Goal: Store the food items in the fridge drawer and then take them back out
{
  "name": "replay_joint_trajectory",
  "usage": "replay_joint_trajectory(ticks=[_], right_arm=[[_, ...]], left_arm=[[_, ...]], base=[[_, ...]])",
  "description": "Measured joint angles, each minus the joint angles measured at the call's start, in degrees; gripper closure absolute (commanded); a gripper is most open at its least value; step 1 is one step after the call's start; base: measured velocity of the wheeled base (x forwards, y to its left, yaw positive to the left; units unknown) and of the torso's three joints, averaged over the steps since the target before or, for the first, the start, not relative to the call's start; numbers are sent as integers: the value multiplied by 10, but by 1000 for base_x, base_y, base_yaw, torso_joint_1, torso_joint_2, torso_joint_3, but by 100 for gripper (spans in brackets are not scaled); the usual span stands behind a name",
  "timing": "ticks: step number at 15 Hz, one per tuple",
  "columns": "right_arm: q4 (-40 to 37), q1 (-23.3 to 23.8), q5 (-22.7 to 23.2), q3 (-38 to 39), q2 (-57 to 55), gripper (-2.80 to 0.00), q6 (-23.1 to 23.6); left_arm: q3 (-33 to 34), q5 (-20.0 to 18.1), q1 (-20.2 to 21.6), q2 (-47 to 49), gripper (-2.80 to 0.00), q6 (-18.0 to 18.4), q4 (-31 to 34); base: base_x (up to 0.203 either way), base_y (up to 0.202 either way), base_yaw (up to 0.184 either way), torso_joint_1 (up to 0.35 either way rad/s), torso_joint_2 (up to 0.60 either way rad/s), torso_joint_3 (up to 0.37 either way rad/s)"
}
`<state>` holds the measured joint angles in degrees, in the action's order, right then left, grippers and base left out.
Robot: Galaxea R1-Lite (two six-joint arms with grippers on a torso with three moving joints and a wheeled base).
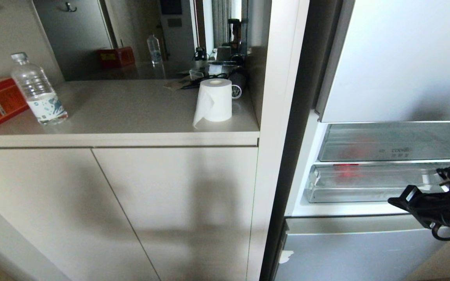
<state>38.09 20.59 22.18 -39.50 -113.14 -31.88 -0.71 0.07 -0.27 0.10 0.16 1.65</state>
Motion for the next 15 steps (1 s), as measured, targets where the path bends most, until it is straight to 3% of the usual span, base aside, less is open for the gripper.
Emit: replay_joint_trajectory(ticks=[10, 15], right_arm=[[0, -9, 1, -144, -113, 0, -2], [-2, -8, 1, -96, -86, 0, -2]], left_arm=[[0, 0, 0, 0, 0, 0, 0], [0, 0, 0, 0, 0, 0, 0]], base=[[0, 0, 0, 0, 0, 0], [0, 0, 0, 0, 0, 0]])
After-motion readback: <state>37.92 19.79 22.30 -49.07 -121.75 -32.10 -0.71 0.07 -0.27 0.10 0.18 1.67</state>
